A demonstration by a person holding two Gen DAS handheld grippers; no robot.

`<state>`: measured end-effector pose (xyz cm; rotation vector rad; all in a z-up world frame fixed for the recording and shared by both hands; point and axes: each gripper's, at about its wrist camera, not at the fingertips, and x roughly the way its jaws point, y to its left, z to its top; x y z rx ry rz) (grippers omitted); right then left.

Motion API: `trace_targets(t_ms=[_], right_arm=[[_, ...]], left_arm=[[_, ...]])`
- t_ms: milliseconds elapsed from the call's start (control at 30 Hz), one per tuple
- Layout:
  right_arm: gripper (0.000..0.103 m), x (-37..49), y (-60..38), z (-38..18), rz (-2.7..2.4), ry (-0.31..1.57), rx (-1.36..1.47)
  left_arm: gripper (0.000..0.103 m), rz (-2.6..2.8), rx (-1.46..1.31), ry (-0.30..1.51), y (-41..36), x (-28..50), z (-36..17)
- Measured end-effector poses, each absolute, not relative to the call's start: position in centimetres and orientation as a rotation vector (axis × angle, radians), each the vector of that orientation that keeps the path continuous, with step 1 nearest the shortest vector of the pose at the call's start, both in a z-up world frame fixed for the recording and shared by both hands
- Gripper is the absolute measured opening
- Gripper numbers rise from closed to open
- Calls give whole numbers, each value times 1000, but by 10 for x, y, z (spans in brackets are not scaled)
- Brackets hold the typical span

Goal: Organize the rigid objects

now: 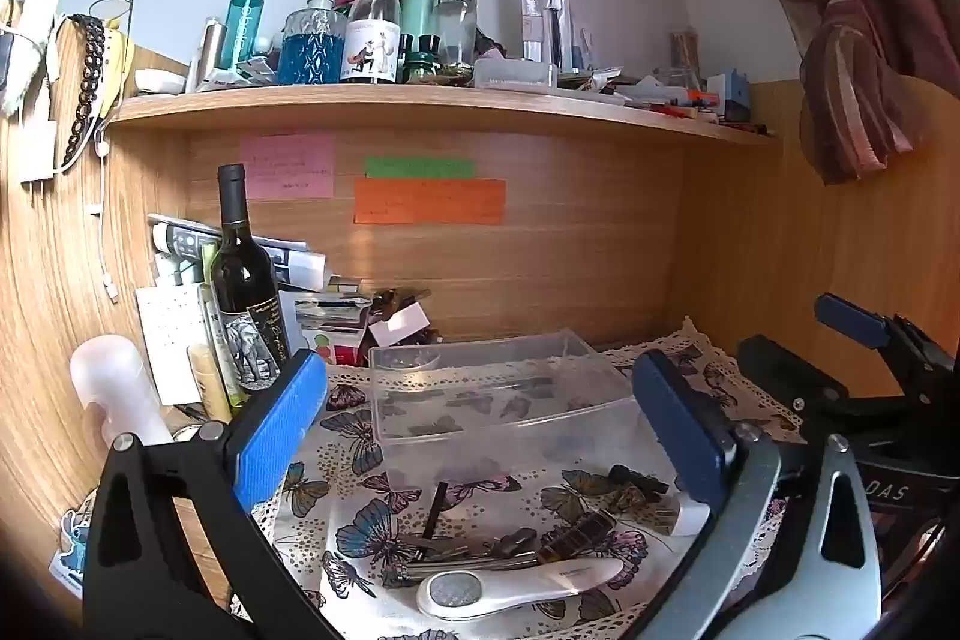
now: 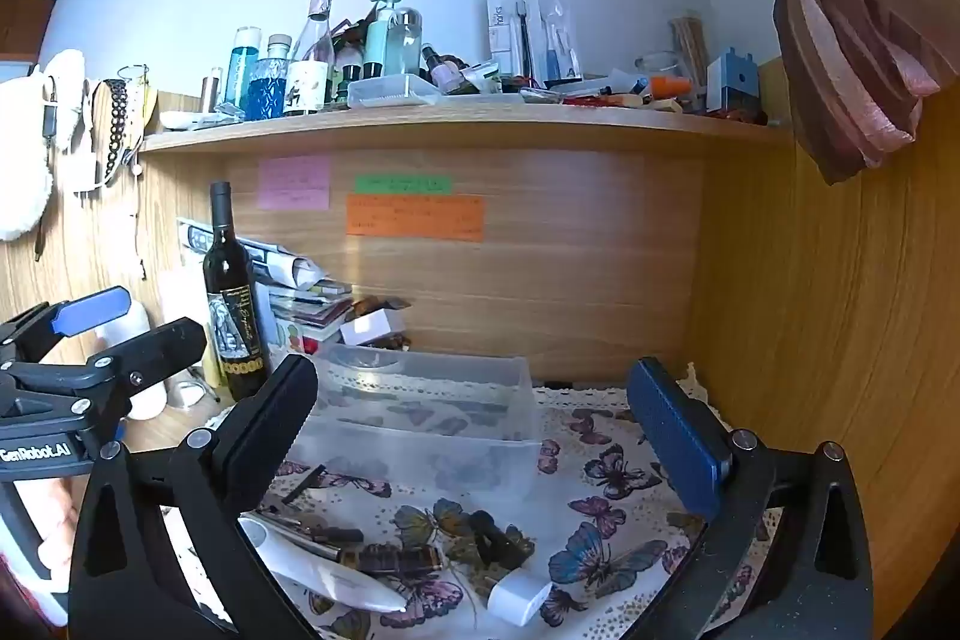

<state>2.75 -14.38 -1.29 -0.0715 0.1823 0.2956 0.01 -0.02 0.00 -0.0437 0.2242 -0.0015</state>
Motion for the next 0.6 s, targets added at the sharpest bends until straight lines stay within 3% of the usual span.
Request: trace_targets(t_ms=[600], right_arm=[[103,26,-145,-9,296,187,-45]], left_arm=[[103,-4,-43,214,0,3,5]])
